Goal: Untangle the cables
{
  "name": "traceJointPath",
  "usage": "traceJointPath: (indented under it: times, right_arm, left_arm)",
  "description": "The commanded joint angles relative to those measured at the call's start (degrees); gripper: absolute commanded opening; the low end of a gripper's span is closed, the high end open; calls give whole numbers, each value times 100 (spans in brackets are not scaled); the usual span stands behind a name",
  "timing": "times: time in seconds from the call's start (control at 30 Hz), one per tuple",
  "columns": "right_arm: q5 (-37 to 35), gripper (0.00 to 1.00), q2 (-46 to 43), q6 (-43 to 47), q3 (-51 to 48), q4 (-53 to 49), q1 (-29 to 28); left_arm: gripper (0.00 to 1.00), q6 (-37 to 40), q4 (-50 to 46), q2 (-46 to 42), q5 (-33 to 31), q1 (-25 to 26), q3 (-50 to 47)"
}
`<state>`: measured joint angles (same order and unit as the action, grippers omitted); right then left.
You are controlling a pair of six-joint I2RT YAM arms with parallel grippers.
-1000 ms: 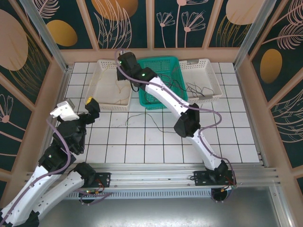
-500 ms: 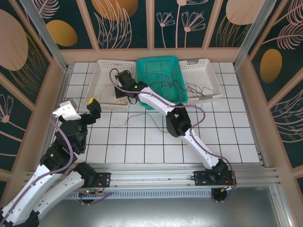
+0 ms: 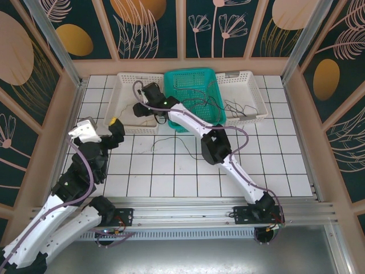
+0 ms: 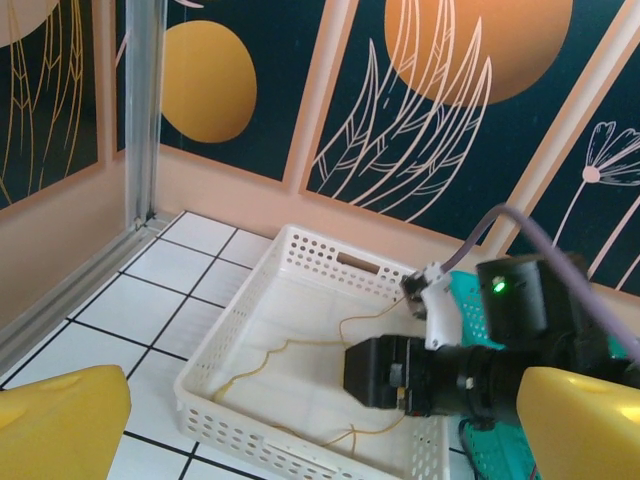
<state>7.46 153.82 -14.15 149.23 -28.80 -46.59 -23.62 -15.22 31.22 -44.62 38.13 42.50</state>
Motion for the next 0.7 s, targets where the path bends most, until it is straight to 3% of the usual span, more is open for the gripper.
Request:
traceJointPath:
  times: [0.0, 0.2, 0.33, 0.43, 0.57, 0.67]
  right_arm:
    - [-183, 67, -993, 231, 231, 108, -2]
    - [-519, 77, -1559, 524, 312, -395, 78]
    - [-1271, 78, -2327, 652, -161, -1125, 329]
    - [-1793, 78, -3350, 623, -1622, -1045, 746]
    - [-1698, 78, -4783, 408, -3891, -375, 1387]
    - [-1731, 78, -5454, 328, -5089, -195, 1493]
  left_arm:
    - [99, 127, 28, 60, -59, -29, 3]
    - [99, 122, -7, 148, -57, -30, 11]
    - [98, 141, -63, 231, -14, -24, 26]
    - [99, 163, -94, 370, 78, -25, 76]
    - [98, 171, -187, 639, 260, -26, 154]
    - [98, 181, -192, 758, 403, -30, 171]
